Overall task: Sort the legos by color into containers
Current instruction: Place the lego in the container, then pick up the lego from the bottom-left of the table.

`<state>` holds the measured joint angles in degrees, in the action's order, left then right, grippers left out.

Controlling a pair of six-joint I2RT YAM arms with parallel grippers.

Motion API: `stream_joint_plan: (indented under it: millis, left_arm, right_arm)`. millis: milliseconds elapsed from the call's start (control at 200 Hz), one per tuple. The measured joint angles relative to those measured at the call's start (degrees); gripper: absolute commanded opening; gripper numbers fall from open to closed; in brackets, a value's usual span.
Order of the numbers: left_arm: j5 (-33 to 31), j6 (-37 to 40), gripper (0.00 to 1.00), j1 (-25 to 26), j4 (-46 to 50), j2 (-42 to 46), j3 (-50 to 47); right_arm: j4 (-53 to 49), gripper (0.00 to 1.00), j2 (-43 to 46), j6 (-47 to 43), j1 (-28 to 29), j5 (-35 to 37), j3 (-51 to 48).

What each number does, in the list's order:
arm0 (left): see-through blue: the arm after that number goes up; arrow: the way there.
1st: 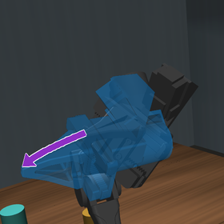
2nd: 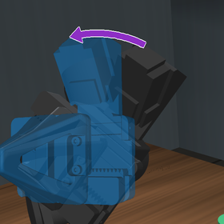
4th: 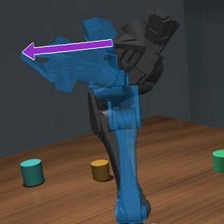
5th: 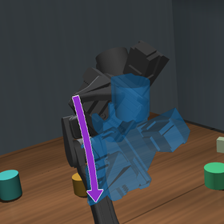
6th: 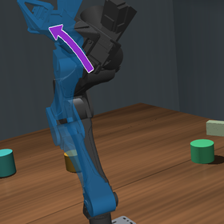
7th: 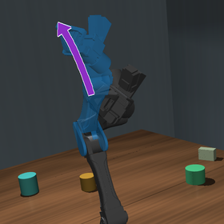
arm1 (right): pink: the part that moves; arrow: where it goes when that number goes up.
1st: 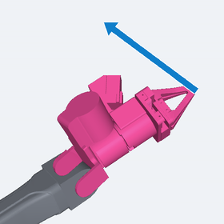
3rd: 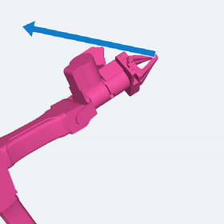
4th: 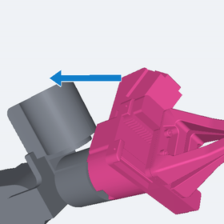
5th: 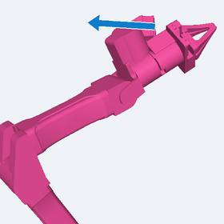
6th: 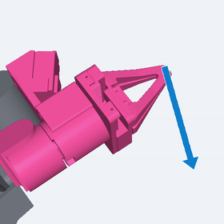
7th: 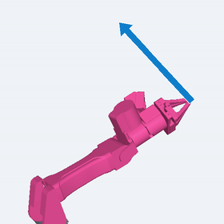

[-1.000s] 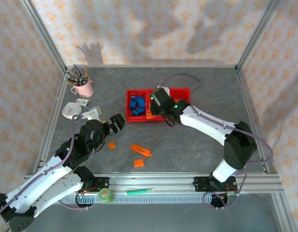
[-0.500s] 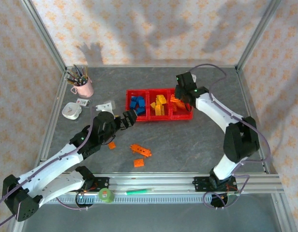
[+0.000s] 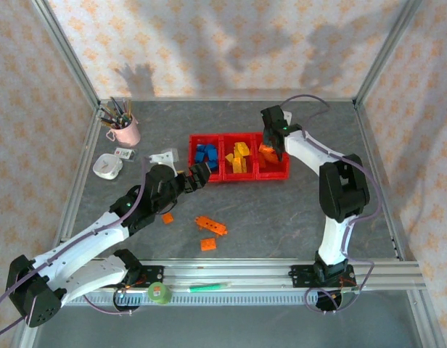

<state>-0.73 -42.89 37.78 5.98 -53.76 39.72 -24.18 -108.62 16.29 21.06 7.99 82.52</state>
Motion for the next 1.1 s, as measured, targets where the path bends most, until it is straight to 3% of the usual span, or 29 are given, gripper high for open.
stream_joint_plan:
  millis: [245, 385, 641, 911, 1096]
  left_arm:
    - [0.0, 0.6, 0.99, 0.0, 0.0, 0.7, 0.0]
    - [-1.4, 0.5, 0.99, 0.0, 1.5, 3.2, 0.1]
    - [-5.6, -1.2, 0.99, 0.0, 8.6, 10.9, 0.1]
    - [-11.4, -5.8, 0.99, 0.0, 22.8, 19.4, 2.1]
    - [-14.7, -10.0, 0.99, 0.0, 34.5, 22.0, 7.5]
  right_arm:
    - [-0.5, 0.58, 1.0, -0.5, 0.6, -0.5, 0.7]
    - [-0.9, 0.62, 5.0, -0.5, 4.1, -1.5, 0.0]
    - [-0.2, 0.67, 12.4, 1.0, 16.5, -3.5, -4.1]
    - [1.4, 0.72, 11.2, 3.7, 32.5, -4.6, -5.6]
    - [5.4, 0.76, 5.8, 5.2, 41.0, -6.3, -5.1]
